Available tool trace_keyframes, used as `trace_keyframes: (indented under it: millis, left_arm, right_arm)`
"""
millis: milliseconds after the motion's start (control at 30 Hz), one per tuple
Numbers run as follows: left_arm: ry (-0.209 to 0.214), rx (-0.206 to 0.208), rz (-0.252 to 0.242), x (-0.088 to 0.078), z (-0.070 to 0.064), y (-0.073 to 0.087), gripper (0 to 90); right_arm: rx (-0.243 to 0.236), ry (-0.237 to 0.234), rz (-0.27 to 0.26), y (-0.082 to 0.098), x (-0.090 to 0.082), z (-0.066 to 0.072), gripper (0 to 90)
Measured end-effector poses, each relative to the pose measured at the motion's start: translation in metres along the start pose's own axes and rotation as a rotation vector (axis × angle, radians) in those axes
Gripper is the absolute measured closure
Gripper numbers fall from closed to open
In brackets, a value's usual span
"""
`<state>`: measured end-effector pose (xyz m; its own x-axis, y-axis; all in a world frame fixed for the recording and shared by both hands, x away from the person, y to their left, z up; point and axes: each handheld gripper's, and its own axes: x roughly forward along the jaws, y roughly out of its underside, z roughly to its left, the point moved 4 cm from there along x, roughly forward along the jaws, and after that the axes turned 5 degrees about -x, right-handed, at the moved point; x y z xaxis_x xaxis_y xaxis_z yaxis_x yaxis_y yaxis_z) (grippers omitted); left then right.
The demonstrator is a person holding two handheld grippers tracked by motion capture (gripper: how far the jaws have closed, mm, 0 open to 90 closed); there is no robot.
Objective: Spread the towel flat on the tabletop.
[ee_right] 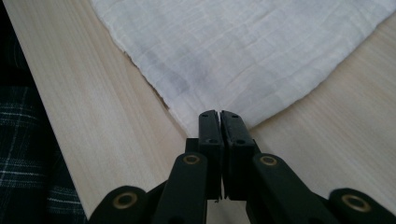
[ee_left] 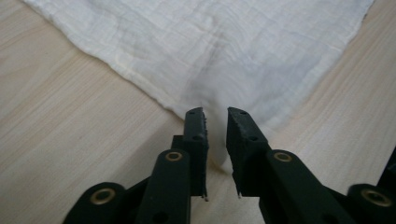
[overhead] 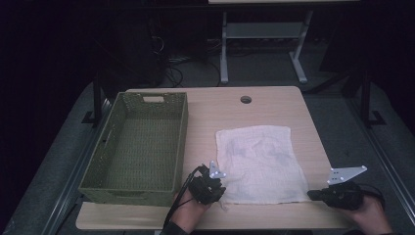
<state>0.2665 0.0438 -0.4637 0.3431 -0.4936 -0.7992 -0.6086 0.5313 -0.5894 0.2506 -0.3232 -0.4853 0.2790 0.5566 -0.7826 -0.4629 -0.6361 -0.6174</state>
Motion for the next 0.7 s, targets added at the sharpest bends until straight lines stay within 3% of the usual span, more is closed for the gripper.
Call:
trace_keyframes:
  millis: [133,233,433,700]
  left_arm:
    - [-0.003,-0.014,-0.027,0.001,0.003,-0.003,68.5]
    - [-0.001,-0.021,-0.036,0.006,0.005,-0.007,64.7]
    - [-0.003,-0.017,-0.054,0.013,0.013,-0.017,59.2]
    - [-0.013,-0.007,-0.062,0.025,0.024,-0.031,52.8]
  right_arm:
    - [0.002,0.016,-0.022,-0.004,-0.001,-0.003,71.5]
    - [-0.001,0.036,-0.028,-0.009,0.002,-0.007,66.4]
    - [0.005,0.077,-0.053,-0.020,0.002,-0.021,63.0]
    - [0.021,0.094,-0.067,-0.033,0.005,-0.037,62.1]
